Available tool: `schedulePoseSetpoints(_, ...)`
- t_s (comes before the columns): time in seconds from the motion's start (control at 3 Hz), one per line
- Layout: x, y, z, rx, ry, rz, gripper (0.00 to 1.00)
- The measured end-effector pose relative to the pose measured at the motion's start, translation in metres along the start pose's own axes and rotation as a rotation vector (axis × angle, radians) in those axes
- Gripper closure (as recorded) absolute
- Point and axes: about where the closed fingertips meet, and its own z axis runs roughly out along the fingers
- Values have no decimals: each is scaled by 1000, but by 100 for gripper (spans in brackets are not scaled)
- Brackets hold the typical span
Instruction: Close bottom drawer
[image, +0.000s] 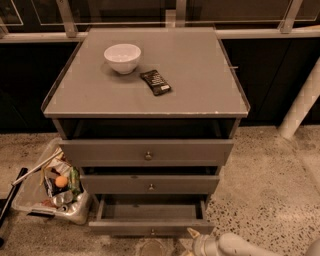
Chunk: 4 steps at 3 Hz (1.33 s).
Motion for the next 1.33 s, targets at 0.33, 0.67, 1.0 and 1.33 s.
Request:
schedulePoseSetpoints(0.33, -14, -35, 17, 13, -21, -17, 41)
schedulePoseSetpoints(0.67, -25, -81, 24, 61, 4, -38, 65)
schedulePoseSetpoints(1.0, -38, -100, 24, 95, 13, -58, 89)
schedulePoseSetpoints(1.33, -38, -100, 24, 95, 13, -58, 85)
